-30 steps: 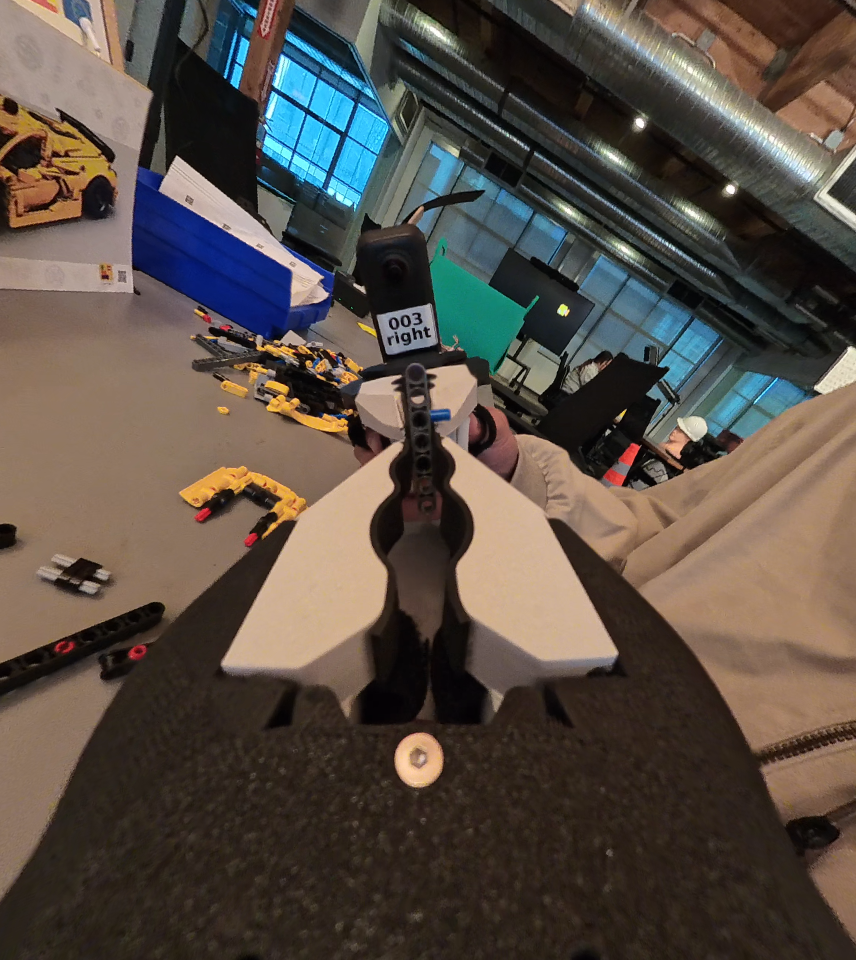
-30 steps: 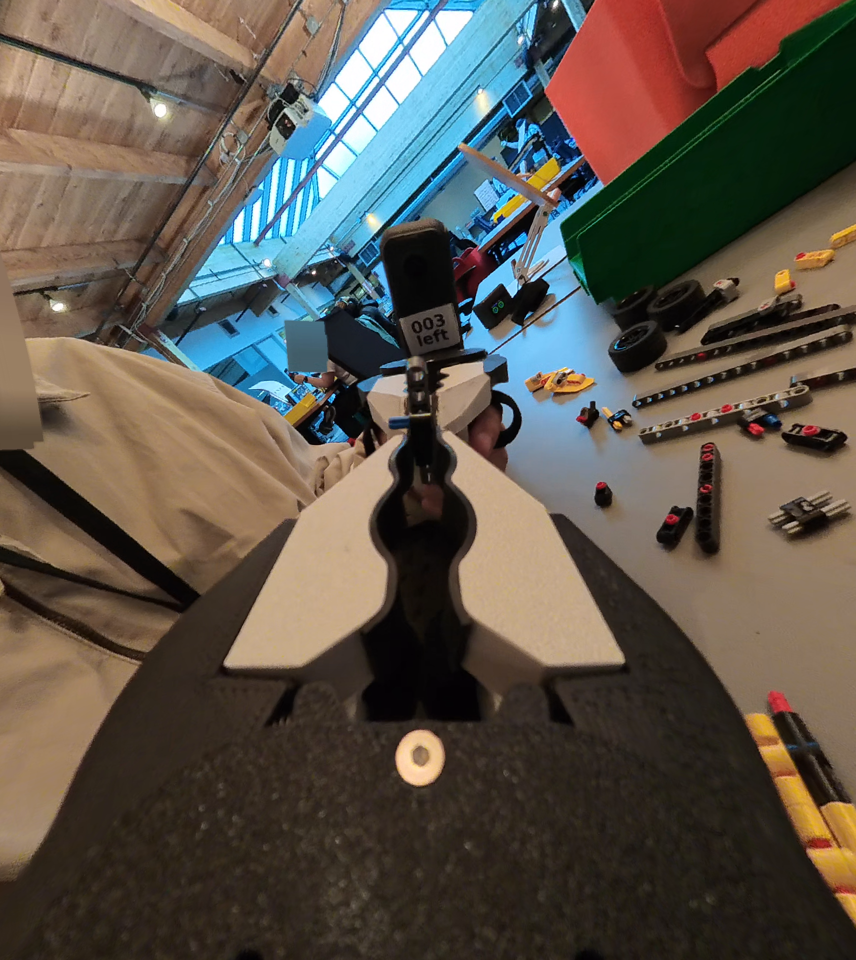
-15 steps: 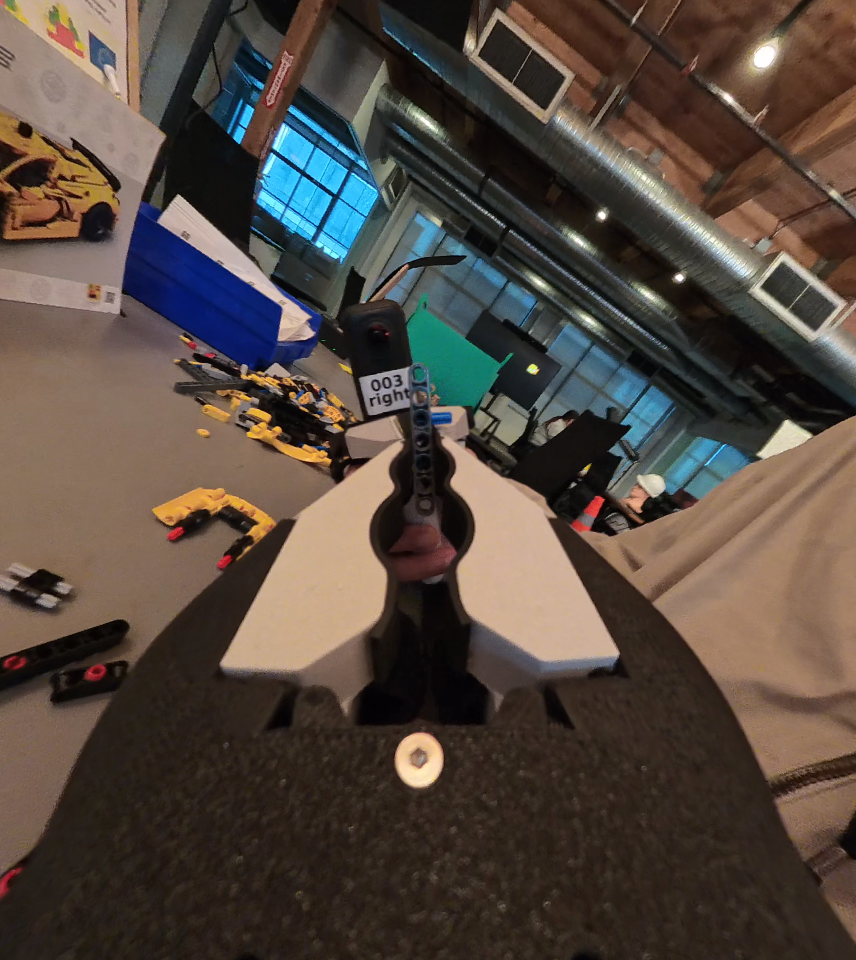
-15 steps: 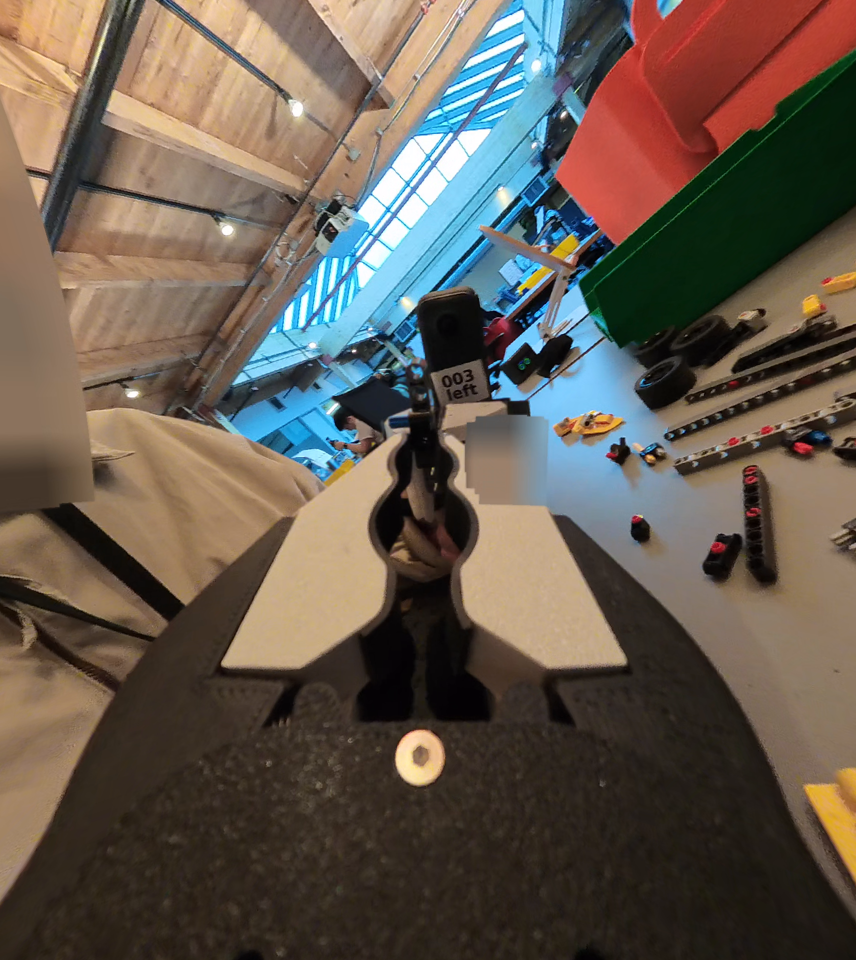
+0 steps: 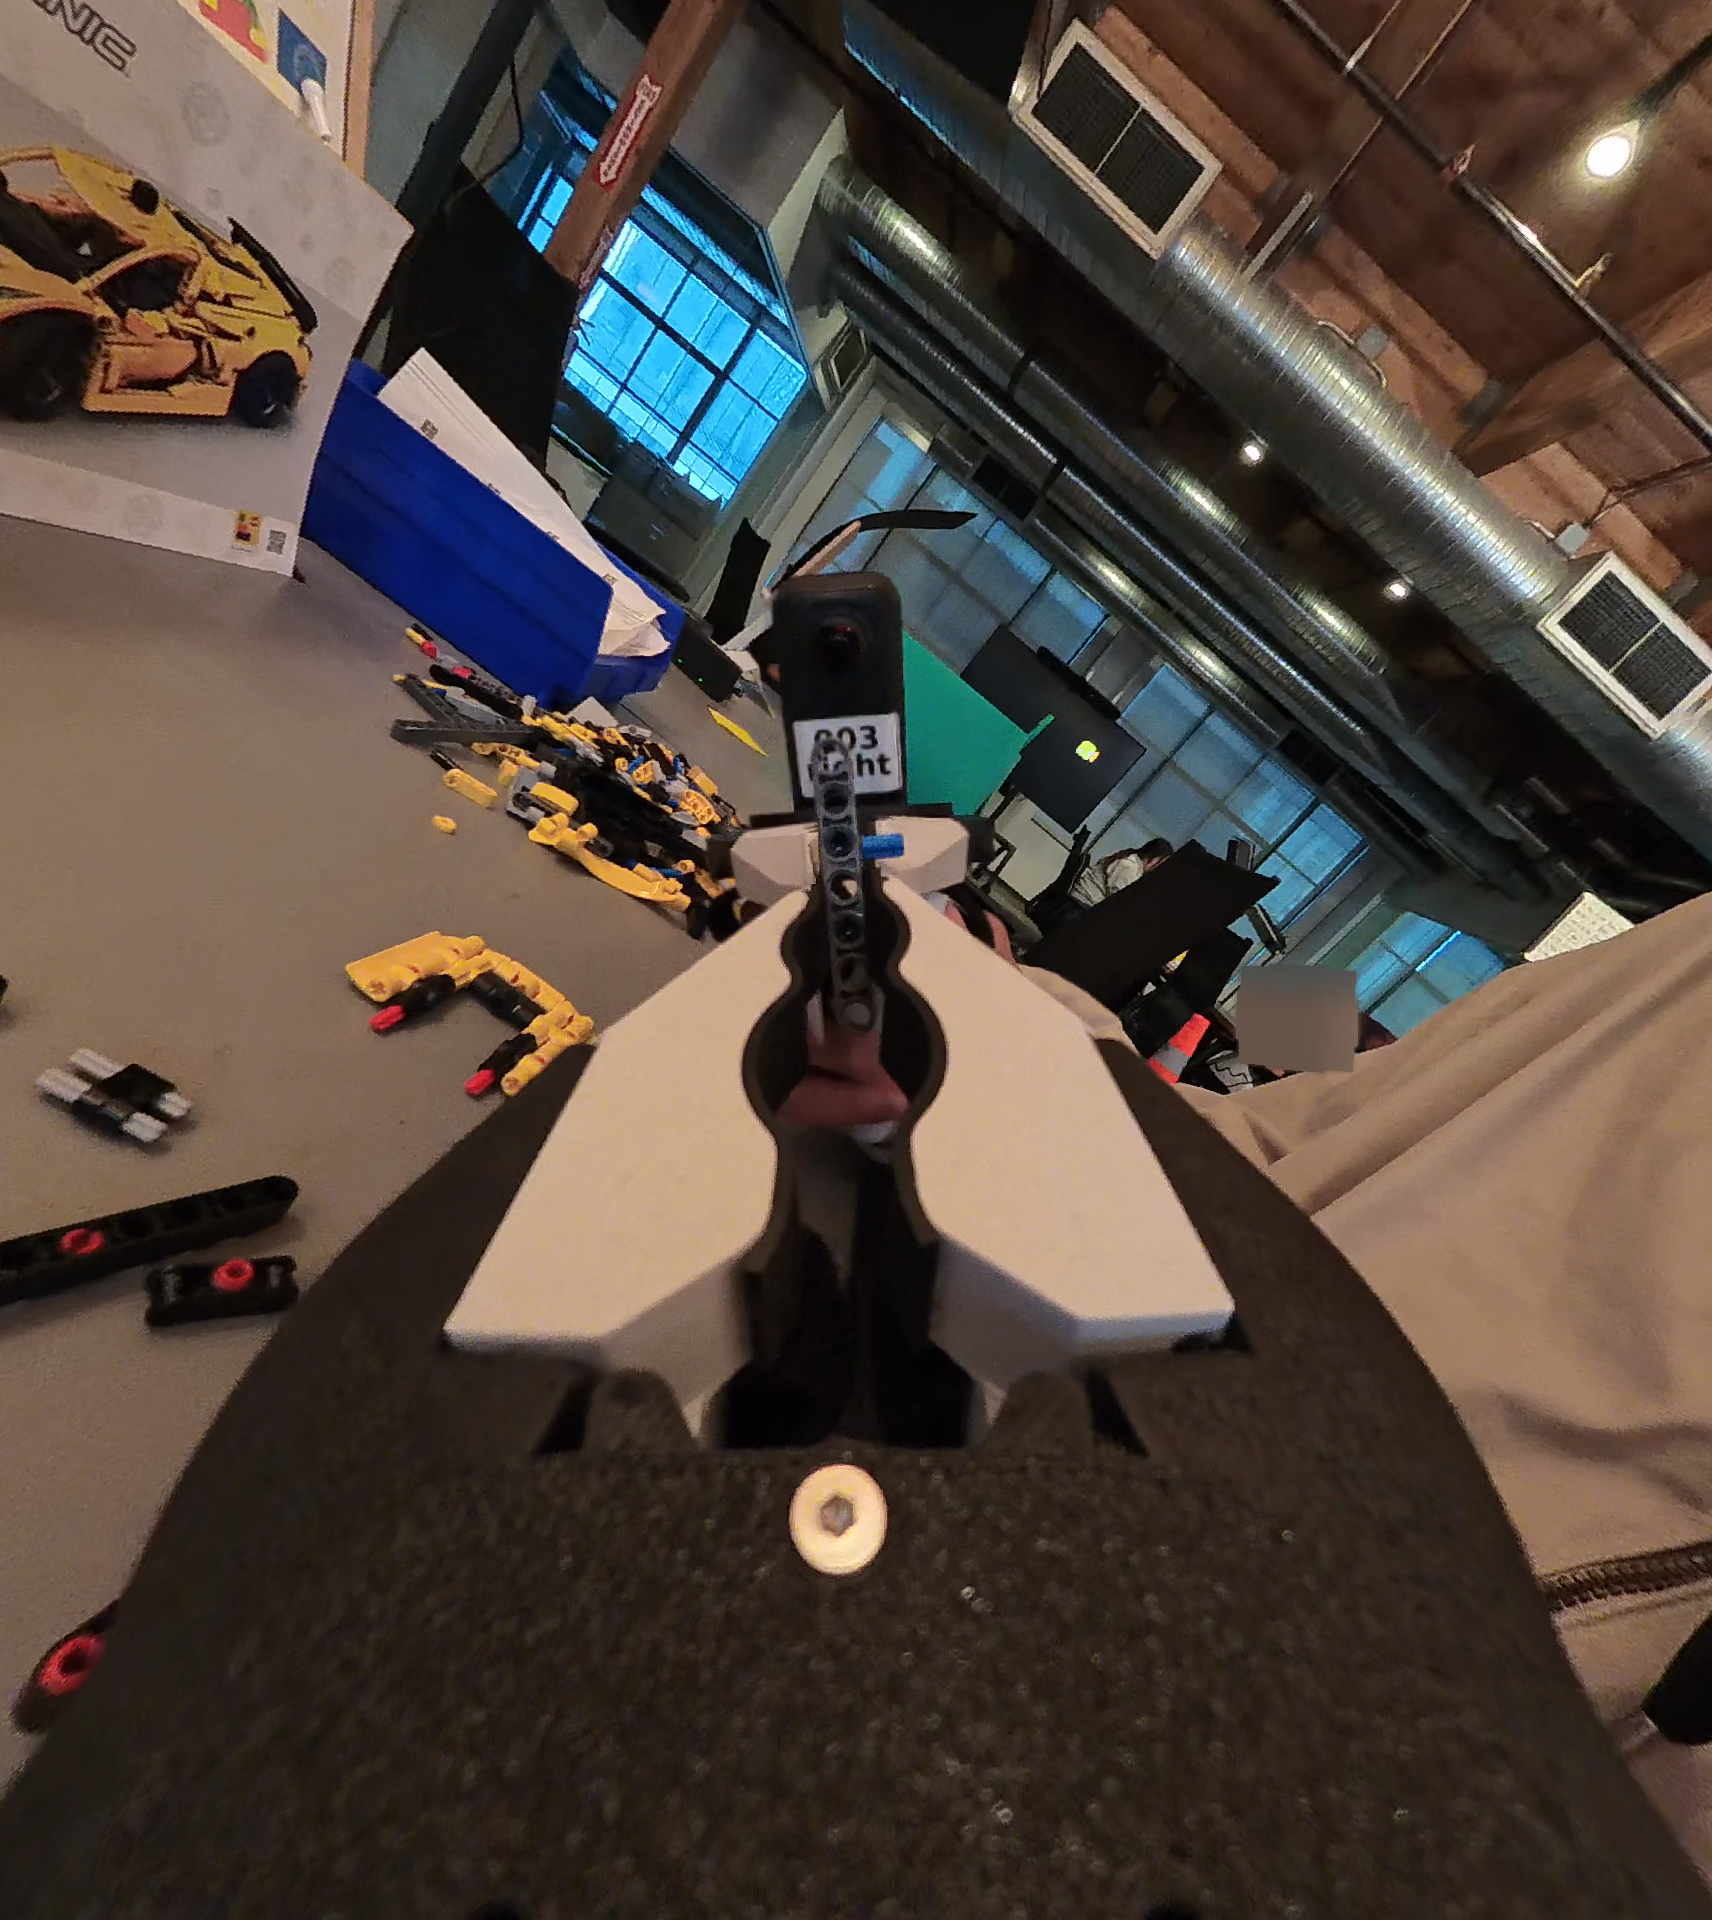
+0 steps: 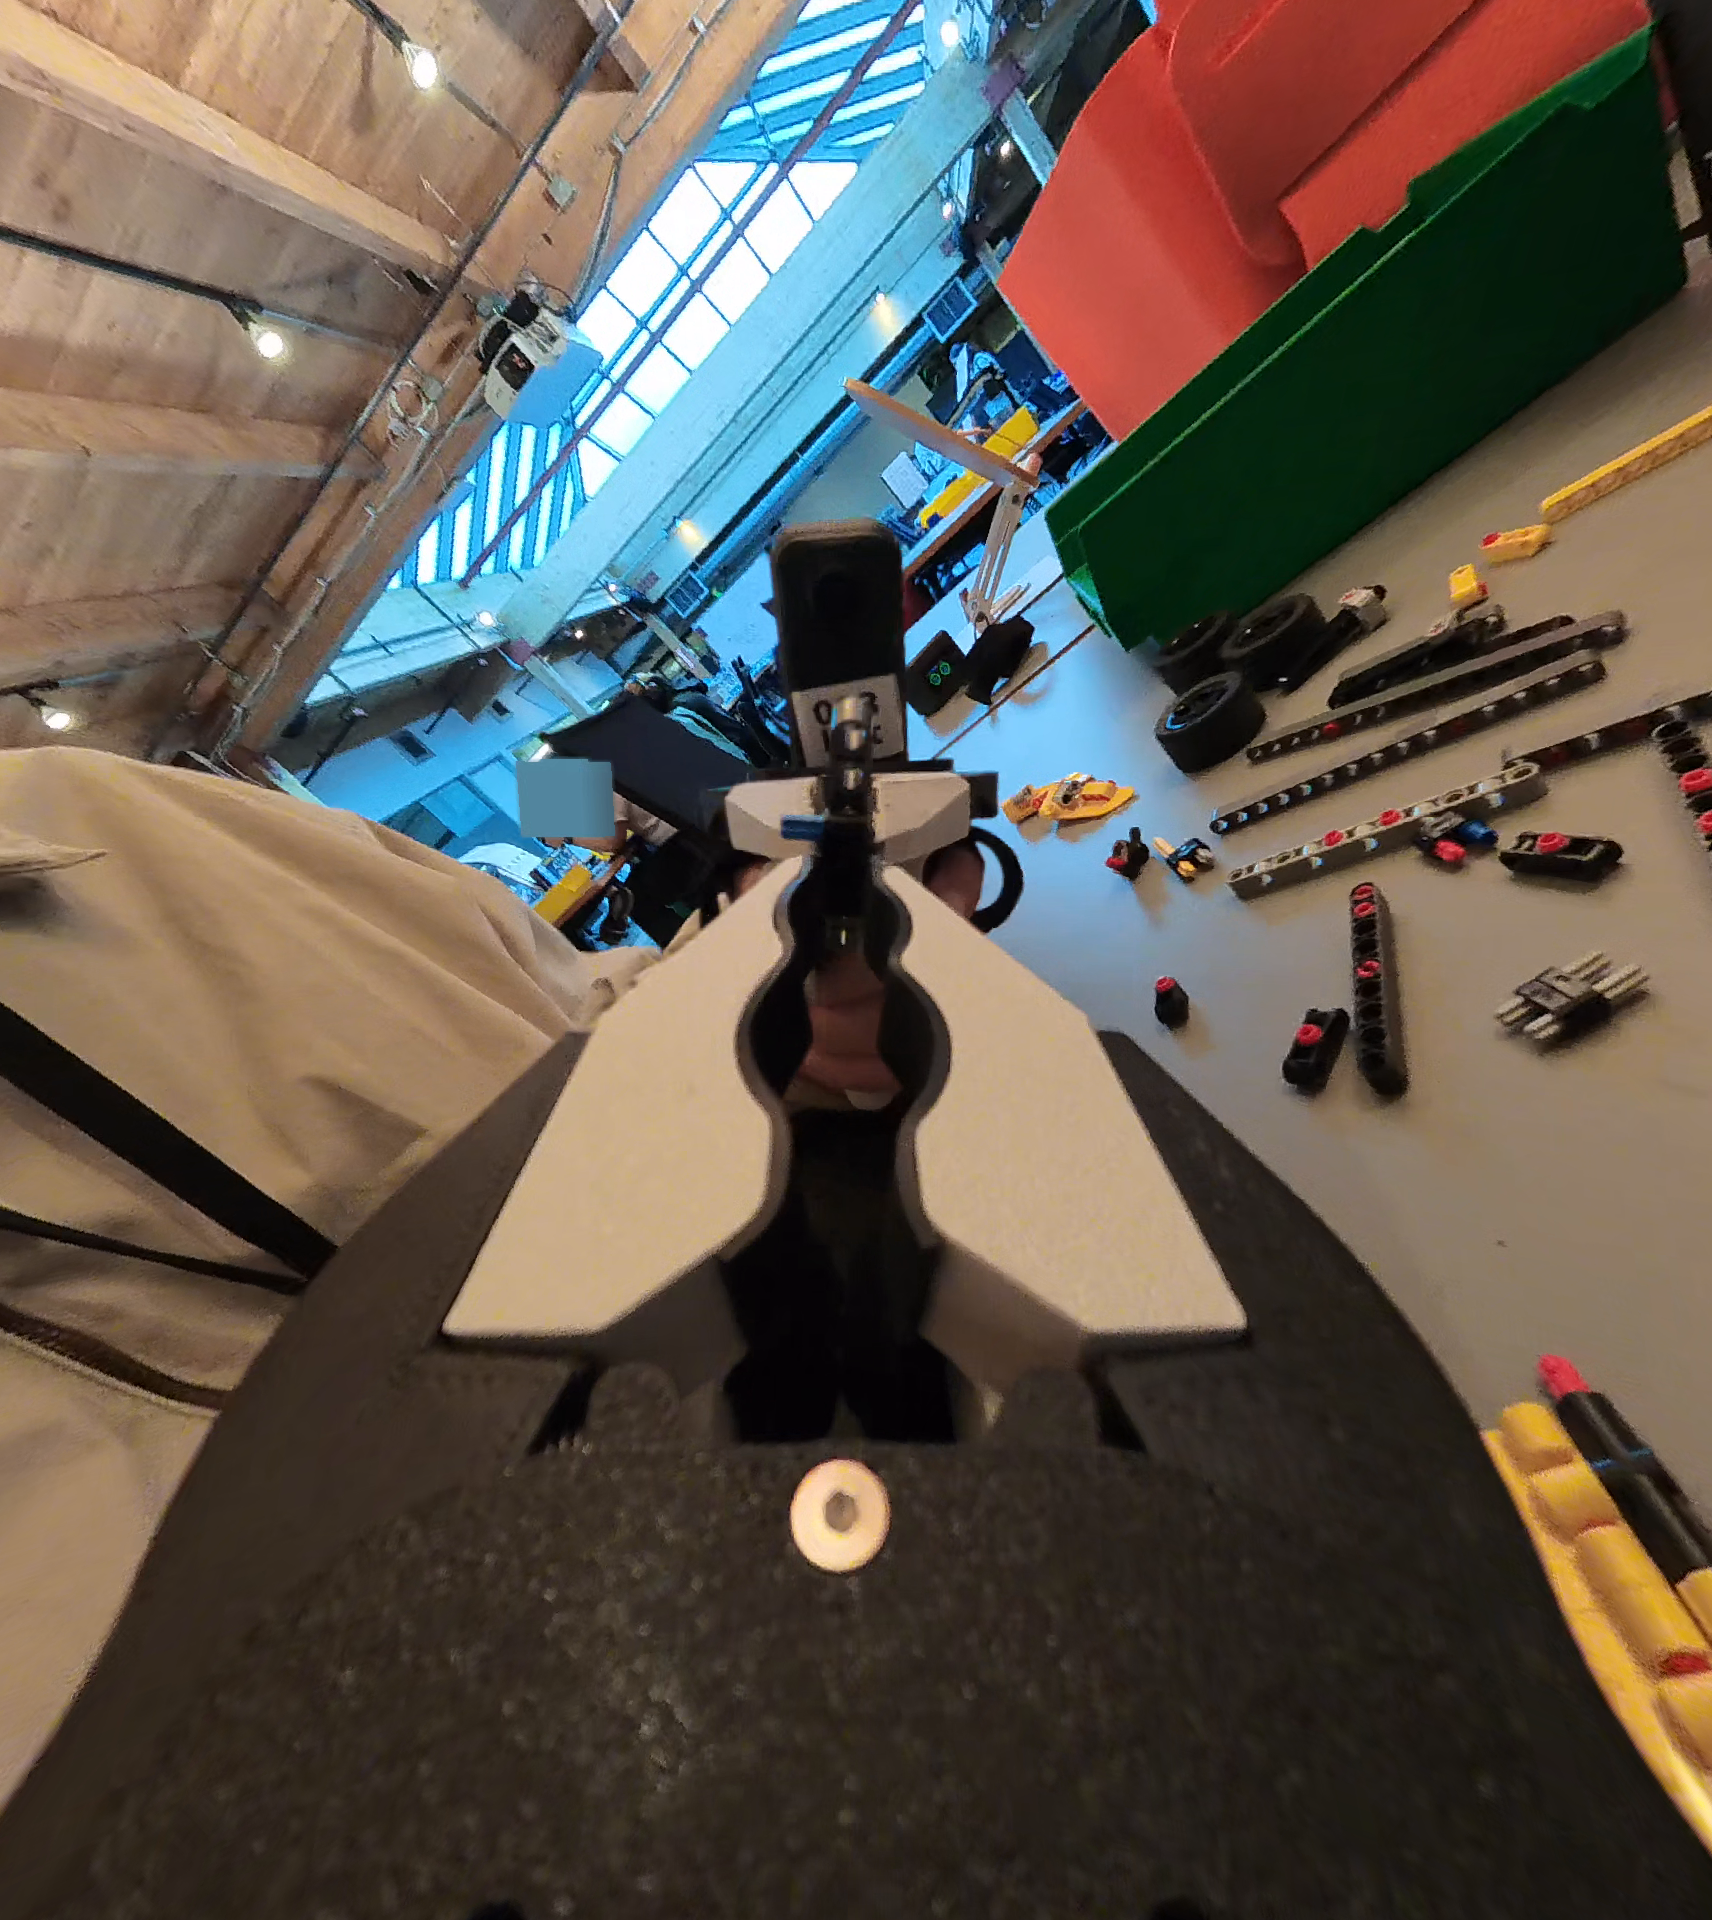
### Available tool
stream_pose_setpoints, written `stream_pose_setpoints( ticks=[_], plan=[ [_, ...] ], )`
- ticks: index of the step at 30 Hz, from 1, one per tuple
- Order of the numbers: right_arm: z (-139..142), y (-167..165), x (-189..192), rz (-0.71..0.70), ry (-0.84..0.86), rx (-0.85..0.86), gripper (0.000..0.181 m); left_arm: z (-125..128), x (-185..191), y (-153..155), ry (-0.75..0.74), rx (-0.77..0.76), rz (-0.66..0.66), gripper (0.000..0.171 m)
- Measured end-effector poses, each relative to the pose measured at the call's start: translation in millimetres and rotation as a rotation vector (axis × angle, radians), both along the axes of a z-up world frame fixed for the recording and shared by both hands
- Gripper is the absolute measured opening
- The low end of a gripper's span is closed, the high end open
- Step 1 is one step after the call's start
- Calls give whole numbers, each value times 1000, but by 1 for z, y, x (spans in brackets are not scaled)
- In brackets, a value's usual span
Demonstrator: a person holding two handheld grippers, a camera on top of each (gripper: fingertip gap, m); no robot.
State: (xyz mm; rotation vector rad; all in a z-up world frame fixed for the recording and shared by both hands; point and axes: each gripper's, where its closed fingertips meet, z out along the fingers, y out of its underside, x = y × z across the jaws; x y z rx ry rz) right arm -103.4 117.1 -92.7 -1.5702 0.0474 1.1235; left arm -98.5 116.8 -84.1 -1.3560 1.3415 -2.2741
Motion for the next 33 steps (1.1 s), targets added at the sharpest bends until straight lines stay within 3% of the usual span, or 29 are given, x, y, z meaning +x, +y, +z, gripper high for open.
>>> stream_pose_setpoints(
  ticks=[4, 8, 10, 13, 17, 22, 25, 30, 33],
  plan=[
    [0, 4, 3, -19, 14, -7, 7, -2, 3, 3, 23, -75, -19, 6],
    [-13, 3, 24, -272, -631, 125, 20, -4, 5, 14, 57, -203, -28, 6],
    [-13, -2, 31, -356, -789, 188, 37, -8, 5, 16, 87, -239, -43, 6],
    [-27, 1, 18, -311, -967, 159, 48, -13, 7, 7, 119, -223, -85, 6],
    [-22, 2, 12, -328, -1079, 168, 28, -22, 9, -1, 162, -148, -84, 7],
    [-40, 0, 16, -279, -1292, -29, 26, -37, 14, -10, 185, 98, -7, 7],
    [-41, 1, 18, -303, -1409, -86, 25, -38, 16, -8, 181, 148, 30, 7],
    [-41, 1, 17, -319, -1376, -76, 24, -34, 13, -4, 155, 207, 51, 6],
    [-39, 3, 17, -317, -1332, -86, 24, -26, 12, 7, 130, 125, 85, 5]
  ],
)
